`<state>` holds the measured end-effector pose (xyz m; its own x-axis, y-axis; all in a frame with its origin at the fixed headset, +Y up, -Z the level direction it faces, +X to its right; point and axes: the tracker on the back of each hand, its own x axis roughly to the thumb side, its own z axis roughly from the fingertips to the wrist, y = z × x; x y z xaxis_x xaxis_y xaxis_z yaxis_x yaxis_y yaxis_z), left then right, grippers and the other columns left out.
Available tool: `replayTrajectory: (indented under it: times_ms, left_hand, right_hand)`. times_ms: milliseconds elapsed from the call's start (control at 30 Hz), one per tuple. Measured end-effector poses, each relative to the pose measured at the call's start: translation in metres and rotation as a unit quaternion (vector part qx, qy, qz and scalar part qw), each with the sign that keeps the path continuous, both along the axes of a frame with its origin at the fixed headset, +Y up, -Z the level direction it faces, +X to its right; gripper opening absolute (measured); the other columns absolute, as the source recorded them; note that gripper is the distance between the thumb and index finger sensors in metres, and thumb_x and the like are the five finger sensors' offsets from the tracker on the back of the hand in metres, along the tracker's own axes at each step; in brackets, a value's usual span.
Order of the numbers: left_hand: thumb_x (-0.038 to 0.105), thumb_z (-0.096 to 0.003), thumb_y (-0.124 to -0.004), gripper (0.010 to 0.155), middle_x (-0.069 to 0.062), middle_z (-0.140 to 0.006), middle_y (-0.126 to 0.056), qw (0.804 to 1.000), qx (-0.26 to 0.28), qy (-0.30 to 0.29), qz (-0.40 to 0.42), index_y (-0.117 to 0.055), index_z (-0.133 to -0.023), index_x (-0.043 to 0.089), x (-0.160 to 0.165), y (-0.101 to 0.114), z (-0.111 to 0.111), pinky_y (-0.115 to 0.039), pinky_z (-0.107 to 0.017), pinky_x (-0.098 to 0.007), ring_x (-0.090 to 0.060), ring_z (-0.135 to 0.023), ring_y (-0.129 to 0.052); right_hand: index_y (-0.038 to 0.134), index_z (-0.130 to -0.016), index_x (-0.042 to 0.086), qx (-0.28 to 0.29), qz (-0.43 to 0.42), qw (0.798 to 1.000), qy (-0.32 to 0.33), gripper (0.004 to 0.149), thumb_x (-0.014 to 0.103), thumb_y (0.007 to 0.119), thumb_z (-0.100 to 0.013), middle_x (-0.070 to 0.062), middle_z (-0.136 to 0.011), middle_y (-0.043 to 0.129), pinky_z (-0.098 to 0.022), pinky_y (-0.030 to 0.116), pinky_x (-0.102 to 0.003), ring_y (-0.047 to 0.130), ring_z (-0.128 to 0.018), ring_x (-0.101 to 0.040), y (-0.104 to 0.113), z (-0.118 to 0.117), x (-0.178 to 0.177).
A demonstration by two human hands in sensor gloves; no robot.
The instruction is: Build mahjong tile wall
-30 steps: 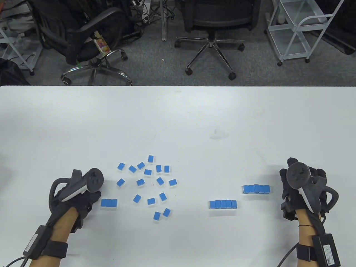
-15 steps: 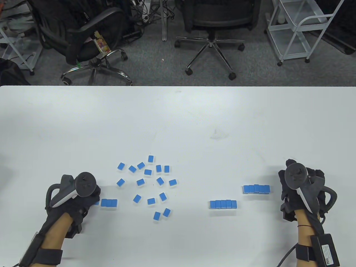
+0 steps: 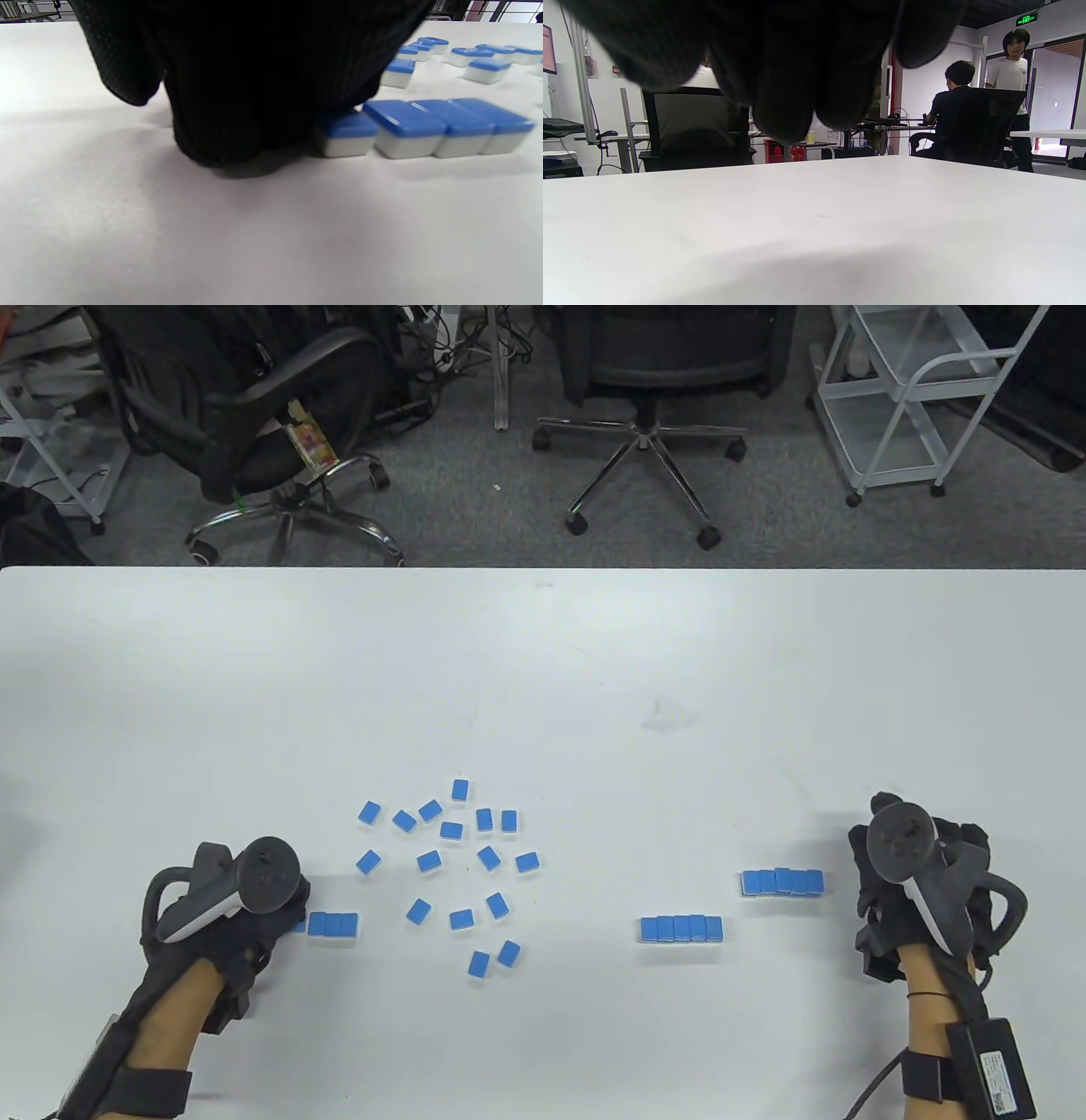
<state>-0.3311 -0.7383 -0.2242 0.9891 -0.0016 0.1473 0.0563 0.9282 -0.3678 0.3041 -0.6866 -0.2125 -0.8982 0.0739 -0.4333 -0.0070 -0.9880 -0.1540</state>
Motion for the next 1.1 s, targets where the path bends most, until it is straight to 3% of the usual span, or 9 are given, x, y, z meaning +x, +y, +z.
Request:
replayTrajectory:
  times_ms: [500, 600, 700, 867, 1100]
  left_hand:
    - [0.039, -0.0480, -0.082, 0.042, 0.002, -0.077, -0.098, 1.000, -0.007, -0.010, 0.006, -0.085, -0.089, 0.030, 0.002, -0.002, 0.001, -0.076, -0.071, -0.052, -0.018, -0.058, -0.107]
    - [0.039, -0.0492, -0.080, 0.045, 0.001, -0.080, -0.097, 0.999, -0.026, -0.005, 0.023, -0.082, -0.093, 0.029, -0.001, 0.000, 0.000, -0.074, -0.072, -0.053, -0.020, -0.062, -0.106]
    - [0.039, -0.0497, -0.078, 0.049, -0.001, -0.086, -0.094, 0.999, -0.009, 0.003, 0.038, -0.078, -0.097, 0.028, -0.003, 0.005, 0.001, -0.071, -0.073, -0.054, -0.024, -0.068, -0.103]
    - [0.041, -0.0489, -0.081, 0.052, 0.001, -0.092, -0.089, 0.996, 0.083, -0.021, 0.003, -0.073, -0.100, 0.036, 0.008, 0.022, 0.003, -0.067, -0.076, -0.055, -0.024, -0.076, -0.099]
    - [0.041, -0.0466, -0.086, 0.062, 0.005, -0.107, -0.076, 0.987, 0.070, -0.090, -0.108, -0.062, -0.104, 0.048, 0.058, 0.020, -0.012, -0.065, -0.079, -0.058, -0.023, -0.089, -0.092]
  right_hand:
    - [0.077, -0.084, 0.026, 0.001, -0.003, 1.000, 0.001, 0.055, 0.048, 0.078, -0.033, 0.001, -0.079, 0.095, -0.075, 0.056, -0.061, 0.088, -0.083, -0.028, 0.000, 0.000, 0.000]
    - [0.077, -0.084, 0.026, 0.001, -0.003, 1.000, 0.001, 0.055, 0.048, 0.078, -0.033, 0.001, -0.079, 0.095, -0.075, 0.056, -0.061, 0.088, -0.083, -0.028, 0.000, -0.001, 0.000]
    - [0.077, -0.084, 0.026, 0.002, -0.003, 1.000, 0.000, 0.055, 0.048, 0.078, -0.033, 0.001, -0.079, 0.095, -0.075, 0.056, -0.061, 0.088, -0.083, -0.028, 0.000, -0.001, 0.000]
    - [0.077, -0.084, 0.026, 0.007, -0.007, 1.000, -0.003, 0.055, 0.048, 0.078, -0.033, 0.001, -0.079, 0.095, -0.075, 0.056, -0.061, 0.088, -0.083, -0.028, 0.002, -0.001, 0.001]
    - [0.077, -0.084, 0.026, 0.008, -0.007, 1.000, 0.001, 0.055, 0.048, 0.078, -0.033, 0.001, -0.079, 0.095, -0.075, 0.056, -0.061, 0.088, -0.083, -0.028, 0.002, -0.001, 0.001]
